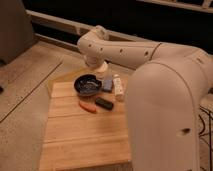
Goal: Place the ceramic cup in the ceramic bowl
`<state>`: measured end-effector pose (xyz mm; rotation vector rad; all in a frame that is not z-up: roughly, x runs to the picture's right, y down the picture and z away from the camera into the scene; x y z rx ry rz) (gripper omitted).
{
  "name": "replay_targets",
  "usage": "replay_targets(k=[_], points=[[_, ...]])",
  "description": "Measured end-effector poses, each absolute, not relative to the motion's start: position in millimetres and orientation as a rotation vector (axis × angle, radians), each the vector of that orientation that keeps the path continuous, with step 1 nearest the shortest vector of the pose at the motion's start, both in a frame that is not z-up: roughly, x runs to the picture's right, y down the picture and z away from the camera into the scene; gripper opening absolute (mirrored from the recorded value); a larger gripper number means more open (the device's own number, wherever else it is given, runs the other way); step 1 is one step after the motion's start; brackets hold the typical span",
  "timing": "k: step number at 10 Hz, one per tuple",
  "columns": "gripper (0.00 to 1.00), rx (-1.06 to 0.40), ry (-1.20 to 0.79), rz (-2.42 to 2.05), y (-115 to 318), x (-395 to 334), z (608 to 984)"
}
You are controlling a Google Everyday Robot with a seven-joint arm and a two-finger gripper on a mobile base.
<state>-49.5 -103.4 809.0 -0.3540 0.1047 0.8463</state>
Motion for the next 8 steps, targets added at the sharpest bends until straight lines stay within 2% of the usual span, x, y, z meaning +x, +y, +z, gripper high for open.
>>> replay_targets(k=[4,8], points=[[0.00,-0.434,0.164,0.738,-112,-67,852],[0.00,-0.530,0.129,0.680,-92,-116,890]])
